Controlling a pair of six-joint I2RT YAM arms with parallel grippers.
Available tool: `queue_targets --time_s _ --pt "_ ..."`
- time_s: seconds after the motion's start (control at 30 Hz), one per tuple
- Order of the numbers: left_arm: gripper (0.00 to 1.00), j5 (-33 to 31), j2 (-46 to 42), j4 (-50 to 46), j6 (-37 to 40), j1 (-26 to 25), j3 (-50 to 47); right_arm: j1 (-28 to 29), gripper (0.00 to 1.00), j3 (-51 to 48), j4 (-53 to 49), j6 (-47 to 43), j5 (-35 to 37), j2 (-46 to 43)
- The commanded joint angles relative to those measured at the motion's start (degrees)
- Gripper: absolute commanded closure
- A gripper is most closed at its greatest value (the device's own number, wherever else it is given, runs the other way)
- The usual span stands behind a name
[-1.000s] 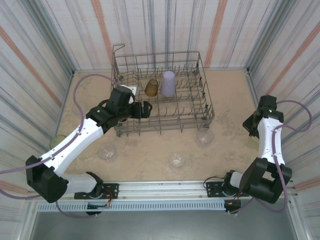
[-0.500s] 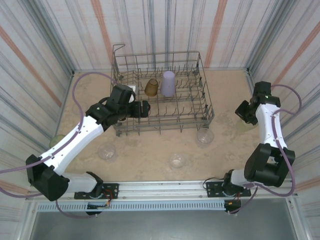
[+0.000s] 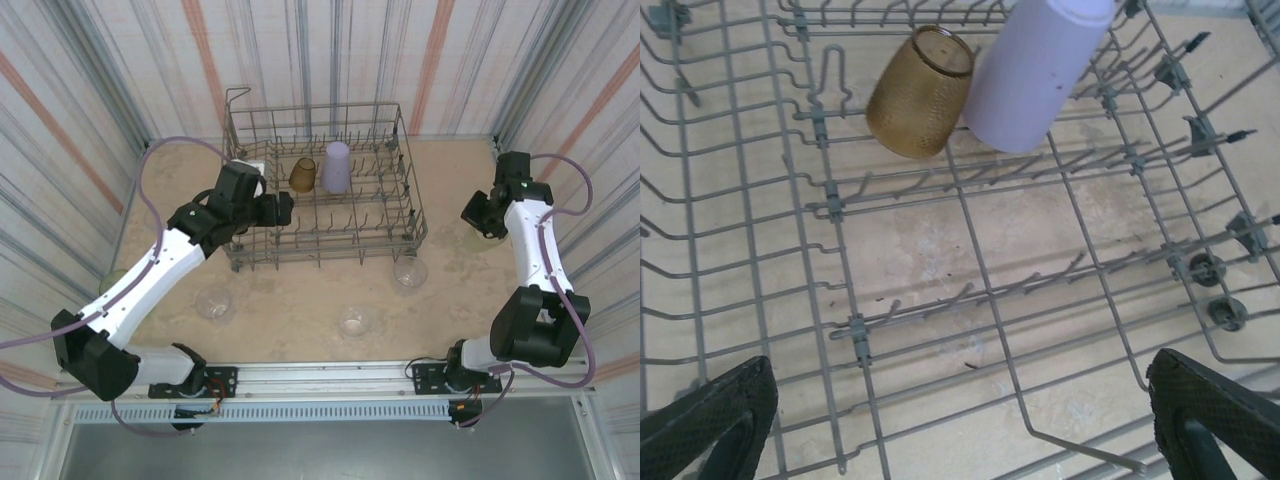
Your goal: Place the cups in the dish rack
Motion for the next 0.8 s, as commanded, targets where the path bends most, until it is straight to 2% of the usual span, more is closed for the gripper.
queue_targets --time_s 0.0,0.4,0.77 --pt "0.01 -1.70 -1.32 0.16 0.32 0.78 -0.26 1.28 1.00 2.39 -1.64 -0.08 1.93 0.29" --pt "0.01 1.46 -1.19 3.07 -0.40 1.09 1.67 2.99 1.00 4.12 2.52 2.73 0.31 -1.65" --pt "0.01 3.30 0.48 3.77 -1.78 1.15 4.61 6.36 1.00 14.58 3.39 4.18 -1.41 -0.33"
